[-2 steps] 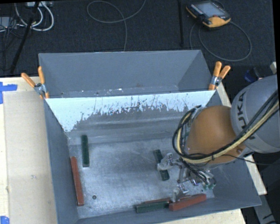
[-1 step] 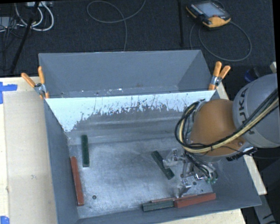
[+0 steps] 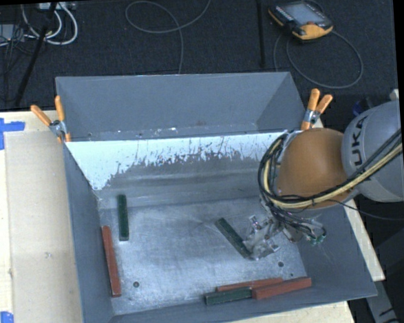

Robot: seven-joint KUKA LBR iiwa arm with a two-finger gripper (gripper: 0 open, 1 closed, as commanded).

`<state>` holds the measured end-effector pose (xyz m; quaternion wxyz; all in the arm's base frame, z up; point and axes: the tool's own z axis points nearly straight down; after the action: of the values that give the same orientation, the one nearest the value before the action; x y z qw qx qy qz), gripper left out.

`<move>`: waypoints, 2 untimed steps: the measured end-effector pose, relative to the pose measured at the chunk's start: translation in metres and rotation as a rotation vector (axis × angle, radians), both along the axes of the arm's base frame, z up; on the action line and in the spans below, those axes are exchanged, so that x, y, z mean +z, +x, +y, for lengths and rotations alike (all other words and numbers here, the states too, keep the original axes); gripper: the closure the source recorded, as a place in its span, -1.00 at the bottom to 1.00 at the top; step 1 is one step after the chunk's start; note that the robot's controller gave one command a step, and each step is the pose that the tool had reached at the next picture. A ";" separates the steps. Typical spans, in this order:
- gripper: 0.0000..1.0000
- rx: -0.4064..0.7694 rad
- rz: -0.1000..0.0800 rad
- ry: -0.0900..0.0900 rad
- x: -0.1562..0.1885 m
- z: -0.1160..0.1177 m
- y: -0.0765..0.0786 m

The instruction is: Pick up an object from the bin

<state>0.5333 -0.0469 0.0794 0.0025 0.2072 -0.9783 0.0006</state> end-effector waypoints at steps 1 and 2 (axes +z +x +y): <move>-1.00 -0.002 -0.013 0.001 -0.007 -0.001 0.000; -1.00 -0.003 -0.013 0.000 -0.006 -0.001 0.000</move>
Offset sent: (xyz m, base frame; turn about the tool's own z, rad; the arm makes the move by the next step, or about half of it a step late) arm 0.0000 0.0000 0.0000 0.0000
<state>0.5333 -0.0481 0.0731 -0.0040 0.2055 -0.9786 0.0017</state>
